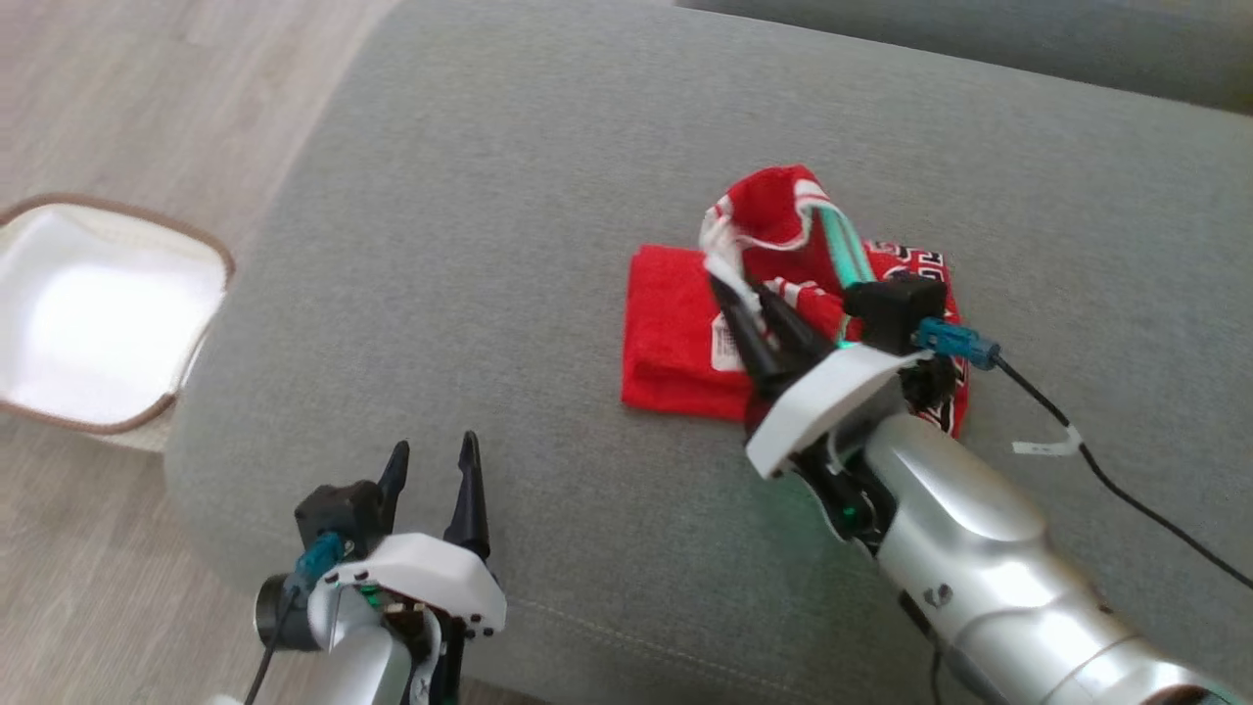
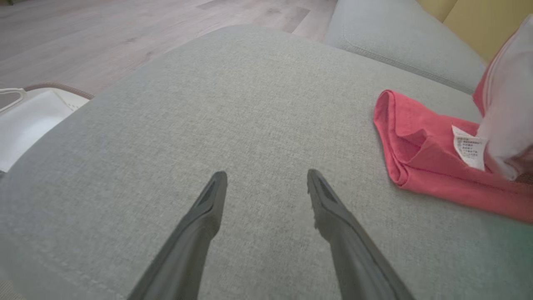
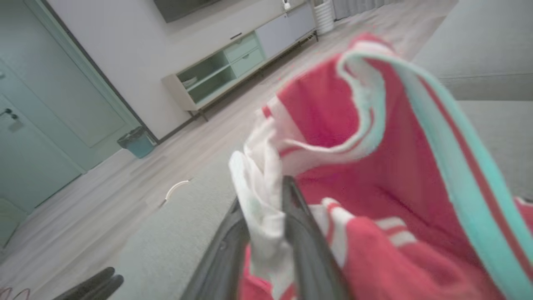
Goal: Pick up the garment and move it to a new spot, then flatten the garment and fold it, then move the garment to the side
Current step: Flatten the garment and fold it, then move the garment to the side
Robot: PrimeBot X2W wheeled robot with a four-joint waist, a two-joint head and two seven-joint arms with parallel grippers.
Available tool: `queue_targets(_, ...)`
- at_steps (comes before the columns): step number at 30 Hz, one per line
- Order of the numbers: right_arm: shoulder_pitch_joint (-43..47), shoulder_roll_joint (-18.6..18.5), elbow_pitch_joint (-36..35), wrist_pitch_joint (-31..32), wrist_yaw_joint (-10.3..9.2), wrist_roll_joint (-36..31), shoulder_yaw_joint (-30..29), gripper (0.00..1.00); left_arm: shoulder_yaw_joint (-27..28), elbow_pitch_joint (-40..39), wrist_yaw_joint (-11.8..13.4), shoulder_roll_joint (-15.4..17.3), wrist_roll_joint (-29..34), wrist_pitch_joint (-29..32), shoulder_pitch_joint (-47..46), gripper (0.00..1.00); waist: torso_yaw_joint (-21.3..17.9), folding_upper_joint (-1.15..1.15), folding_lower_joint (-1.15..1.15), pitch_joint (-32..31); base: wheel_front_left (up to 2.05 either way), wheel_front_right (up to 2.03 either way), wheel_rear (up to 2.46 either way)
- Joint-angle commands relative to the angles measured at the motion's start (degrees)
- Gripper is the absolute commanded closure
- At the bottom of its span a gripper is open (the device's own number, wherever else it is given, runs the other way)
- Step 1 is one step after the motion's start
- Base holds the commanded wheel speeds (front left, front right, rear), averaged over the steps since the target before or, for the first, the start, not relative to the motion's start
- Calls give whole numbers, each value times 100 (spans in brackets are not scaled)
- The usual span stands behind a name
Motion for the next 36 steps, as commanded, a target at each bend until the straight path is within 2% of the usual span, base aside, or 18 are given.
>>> queue_targets(1, -196, 141, -193, -104, -5, 51, 58, 0, 131, -155, 40, 61, -34, -70, -103, 0, 37, 0, 0, -30, 0, 0, 0)
queue_targets(6, -270, 135, -93, -274, -5, -281, -229, 0, 220, -215, 128, 61, -17, -70, -135, 0, -201, 0, 0, -94, 0, 0, 0)
queue_targets(14, 337, -40, -449, -289, -5, -1678, -2183, 0, 432, -340, 176, 61, 197, -70, -220, 0, -995, 0, 0, -205, 0, 0, 0)
queue_targets(21, 965, 79, -671, -290, -5, -2550, -3146, 0, 694, -422, 223, 61, 474, -70, -166, 0, -1688, 0, 0, -276, 0, 0, 0)
queue_targets(28, 1427, 148, -663, -290, -5, -2800, -3285, 0, 960, -563, 261, 61, 569, -70, 37, 0, -2219, 0, 0, -258, 0, 0, 0)
queue_targets(36, 1666, 155, -646, -290, -5, -2538, -3093, 0, 1071, -611, 306, 61, 632, -70, 221, 0, -2475, 0, 0, -262, 0, 0, 0)
